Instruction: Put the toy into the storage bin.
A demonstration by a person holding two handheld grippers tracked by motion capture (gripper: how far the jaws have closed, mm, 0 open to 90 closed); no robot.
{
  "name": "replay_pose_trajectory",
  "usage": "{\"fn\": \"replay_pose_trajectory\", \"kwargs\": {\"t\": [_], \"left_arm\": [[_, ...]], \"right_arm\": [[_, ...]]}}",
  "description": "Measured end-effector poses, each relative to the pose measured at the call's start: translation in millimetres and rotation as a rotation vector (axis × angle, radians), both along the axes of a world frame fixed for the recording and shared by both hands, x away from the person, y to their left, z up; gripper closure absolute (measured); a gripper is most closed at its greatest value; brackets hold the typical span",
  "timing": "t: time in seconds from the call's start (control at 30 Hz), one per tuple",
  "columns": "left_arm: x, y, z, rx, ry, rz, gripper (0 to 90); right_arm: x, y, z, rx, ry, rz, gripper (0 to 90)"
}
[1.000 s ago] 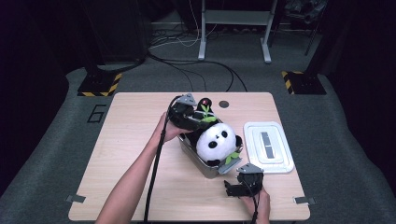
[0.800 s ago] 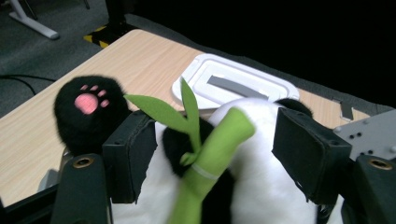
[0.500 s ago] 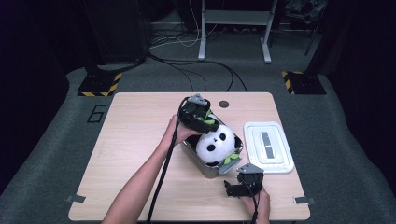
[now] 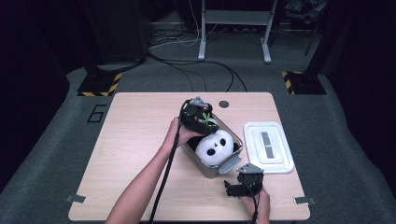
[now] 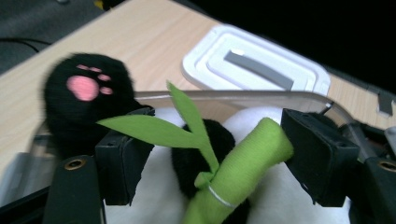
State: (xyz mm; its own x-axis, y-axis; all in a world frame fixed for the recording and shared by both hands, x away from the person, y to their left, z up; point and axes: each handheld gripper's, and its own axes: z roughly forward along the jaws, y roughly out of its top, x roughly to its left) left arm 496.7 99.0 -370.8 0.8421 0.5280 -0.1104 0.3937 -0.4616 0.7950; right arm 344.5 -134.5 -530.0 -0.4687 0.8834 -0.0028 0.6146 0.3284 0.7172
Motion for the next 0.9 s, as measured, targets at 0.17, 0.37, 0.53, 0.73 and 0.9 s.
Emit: {"fn": "replay_pose_trajectory", "kwargs": {"t": [0.17,0.37,0.53,0.73,0.9], "left_arm": [[2.6,9.0,0.4,-0.014,0.019,0.027,31.6],[8.8,-1.5,-13.0,0.025,0.081,0.027,36.9],[16.0,-6.8,-23.6,0.067,0.131,0.046,38.8],[16.2,-11.1,-24.8,0.106,0.142,0.052,37.1],[7.5,-6.3,-14.6,0.054,0.125,0.046,27.6]], "right_arm": [[0.1,0.0,0.0,0.0,0.0,0.001,0.0],[0.0,0.0,-0.1,0.001,0.0,0.001,0.1],[-0.1,0.0,0.0,-0.001,0.001,0.0,0.3],[-0.3,0.6,0.0,0.003,0.002,-0.007,0.4],[-0.2,0.4,-0.1,0.002,0.0,-0.005,0.4]]}}
